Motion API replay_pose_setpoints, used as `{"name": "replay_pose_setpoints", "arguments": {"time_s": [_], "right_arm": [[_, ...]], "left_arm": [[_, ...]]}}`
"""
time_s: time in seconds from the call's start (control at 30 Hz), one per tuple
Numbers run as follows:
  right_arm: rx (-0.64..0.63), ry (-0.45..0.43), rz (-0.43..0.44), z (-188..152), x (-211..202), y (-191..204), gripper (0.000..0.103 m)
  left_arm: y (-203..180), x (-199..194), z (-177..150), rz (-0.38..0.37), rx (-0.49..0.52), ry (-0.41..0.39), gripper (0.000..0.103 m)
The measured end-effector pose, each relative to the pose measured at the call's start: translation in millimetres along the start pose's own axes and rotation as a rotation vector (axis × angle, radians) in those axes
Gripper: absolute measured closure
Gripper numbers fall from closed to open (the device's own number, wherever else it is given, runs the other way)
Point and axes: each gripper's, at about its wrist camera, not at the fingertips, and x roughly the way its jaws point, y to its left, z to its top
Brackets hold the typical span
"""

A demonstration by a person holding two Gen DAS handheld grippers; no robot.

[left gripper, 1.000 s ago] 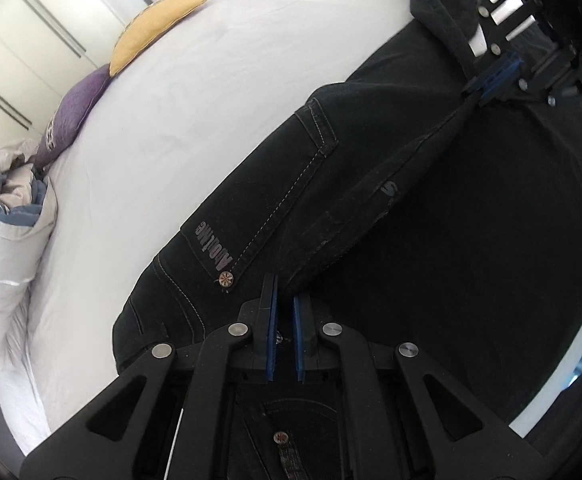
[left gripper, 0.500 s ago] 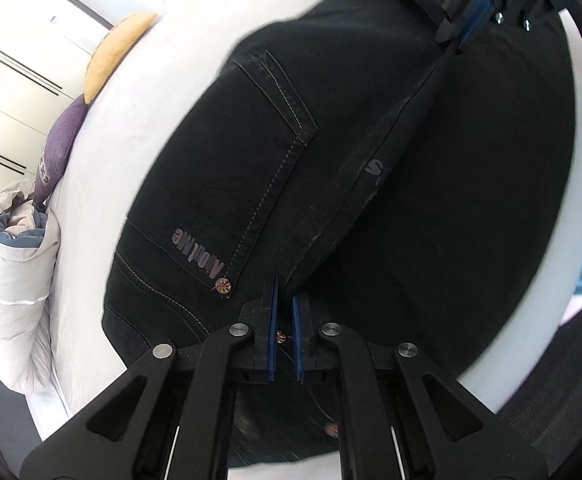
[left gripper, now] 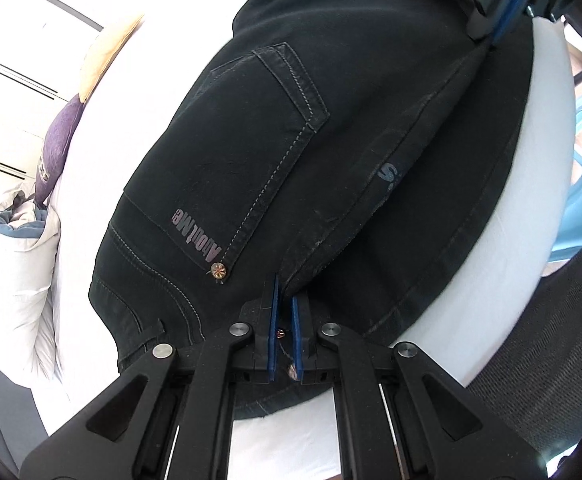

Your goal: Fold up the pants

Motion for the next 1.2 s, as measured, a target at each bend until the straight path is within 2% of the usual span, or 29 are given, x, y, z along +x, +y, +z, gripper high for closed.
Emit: {"name": "replay_pose_setpoints", "arguments": {"time_s": [0.23, 0.6, 0.77, 0.9, 1.03, 1.2], "right_arm": [[0.013, 0.003, 0.001, 9, 3, 1, 0.097], [0.027, 0.008, 0.001, 18, 4, 1, 0.097], [0.037, 0.003, 0.011, 29, 6, 1, 0.097], [0.044, 0.016, 0.012, 31, 19, 10, 0.096], [0.160, -0.005, 0.050, 27, 19, 0, 0.096], [0.207, -0.005, 0.032, 27, 19, 2, 0.095]], "left_arm": [[7, 4, -6, -0.014, -0.038, -0.009, 0.098], [39, 20, -8, -0.036, -0.085, -0.030, 0.099], [48, 22, -10, -0.033, -0.099, -0.031, 0.096], [51, 25, -11, 0.016, -0.077, -0.035, 0.094], [54, 21, -11, 0.030, -0.047, 0.009, 0.087], [75, -3, -12, -0.005, -0.064, 0.053, 0.059]]}}
